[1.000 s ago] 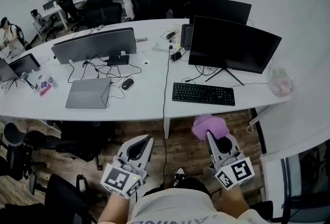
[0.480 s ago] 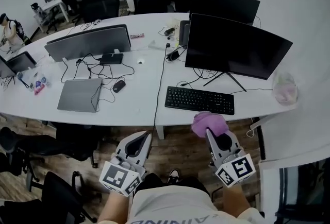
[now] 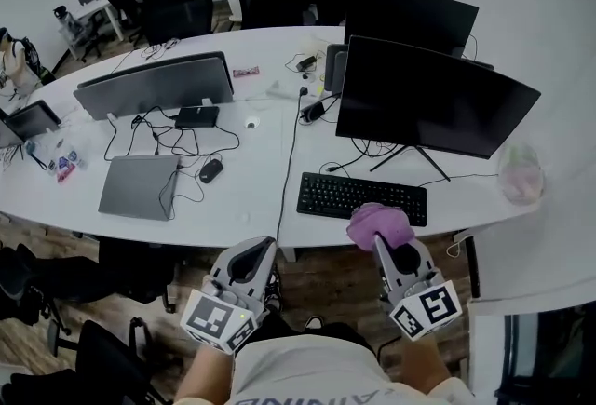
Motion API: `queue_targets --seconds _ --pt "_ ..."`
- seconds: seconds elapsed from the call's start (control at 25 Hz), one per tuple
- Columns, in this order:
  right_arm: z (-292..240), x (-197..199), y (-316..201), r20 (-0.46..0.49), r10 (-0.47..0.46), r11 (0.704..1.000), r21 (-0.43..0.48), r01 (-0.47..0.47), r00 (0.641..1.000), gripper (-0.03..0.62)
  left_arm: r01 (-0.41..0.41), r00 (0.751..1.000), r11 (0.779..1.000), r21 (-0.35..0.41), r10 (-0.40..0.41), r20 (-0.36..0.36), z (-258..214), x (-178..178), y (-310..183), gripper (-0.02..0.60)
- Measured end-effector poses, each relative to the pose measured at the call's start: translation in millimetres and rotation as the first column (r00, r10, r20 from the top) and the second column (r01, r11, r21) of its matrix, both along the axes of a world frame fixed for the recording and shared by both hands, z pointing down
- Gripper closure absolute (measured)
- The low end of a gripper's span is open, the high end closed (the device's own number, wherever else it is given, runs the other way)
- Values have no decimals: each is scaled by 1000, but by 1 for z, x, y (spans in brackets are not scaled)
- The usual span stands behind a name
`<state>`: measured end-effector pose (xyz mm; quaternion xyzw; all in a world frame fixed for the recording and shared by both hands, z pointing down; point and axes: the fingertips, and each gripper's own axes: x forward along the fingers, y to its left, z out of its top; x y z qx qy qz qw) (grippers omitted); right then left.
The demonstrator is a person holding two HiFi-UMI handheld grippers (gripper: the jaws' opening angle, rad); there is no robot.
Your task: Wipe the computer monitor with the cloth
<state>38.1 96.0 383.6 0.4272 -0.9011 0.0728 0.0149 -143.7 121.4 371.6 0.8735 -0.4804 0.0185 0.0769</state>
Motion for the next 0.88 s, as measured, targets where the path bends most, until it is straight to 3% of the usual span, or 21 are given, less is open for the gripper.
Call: queue_targets --seconds 0.24,0.56,0.88 --pt "1 -6 -51 -31 74 997 -16 -74 997 539 -82 996 997 2 82 -23 0 -11 -57 577" --pt "3 -60 -110 -100 121 992 -24 -124 988 539 -168 985 986 7 168 -48 5 -50 -136 577" --pt "11 -99 -144 -133 181 981 -52 -189 974 539 -248 967 969 0 248 -58 11 -79 -185 577"
